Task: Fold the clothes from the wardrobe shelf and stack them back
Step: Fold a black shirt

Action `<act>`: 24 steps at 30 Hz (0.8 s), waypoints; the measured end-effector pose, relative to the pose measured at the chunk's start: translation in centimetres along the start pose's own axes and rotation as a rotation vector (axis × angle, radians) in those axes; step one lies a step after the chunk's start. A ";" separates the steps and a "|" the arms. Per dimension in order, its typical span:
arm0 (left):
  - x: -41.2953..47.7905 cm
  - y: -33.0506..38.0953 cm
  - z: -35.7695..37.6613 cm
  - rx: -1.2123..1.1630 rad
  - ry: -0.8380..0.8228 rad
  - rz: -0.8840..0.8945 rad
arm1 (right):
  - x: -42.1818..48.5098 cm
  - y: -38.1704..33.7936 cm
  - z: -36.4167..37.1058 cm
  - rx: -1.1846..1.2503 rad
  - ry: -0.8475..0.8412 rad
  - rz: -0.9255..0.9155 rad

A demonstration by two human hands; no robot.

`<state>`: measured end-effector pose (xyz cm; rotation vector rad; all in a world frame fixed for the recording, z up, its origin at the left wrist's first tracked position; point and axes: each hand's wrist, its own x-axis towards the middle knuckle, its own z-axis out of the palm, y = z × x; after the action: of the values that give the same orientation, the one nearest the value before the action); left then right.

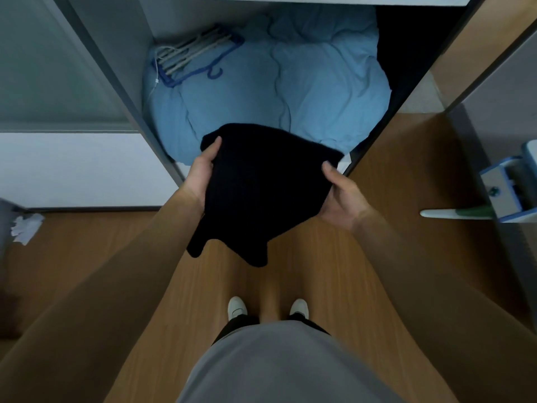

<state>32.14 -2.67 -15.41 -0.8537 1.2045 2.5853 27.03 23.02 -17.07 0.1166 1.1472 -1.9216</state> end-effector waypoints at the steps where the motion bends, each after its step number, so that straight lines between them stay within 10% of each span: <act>1: 0.1 0.2 0.0 -0.002 -0.001 0.012 | 0.3 0.3 0.3 -0.065 0.006 -0.012; 12: 1.0 1.8 -7.4 0.487 0.051 -0.091 | 3.3 0.2 3.0 -0.419 0.352 -0.112; 24: 3.3 5.2 -10.8 0.655 0.054 0.189 | 7.9 0.1 5.6 -0.662 0.606 -0.121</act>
<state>32.15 -14.44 -19.44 -0.6836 2.0552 2.0535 24.07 13.84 -17.62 0.2805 2.1816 -1.5401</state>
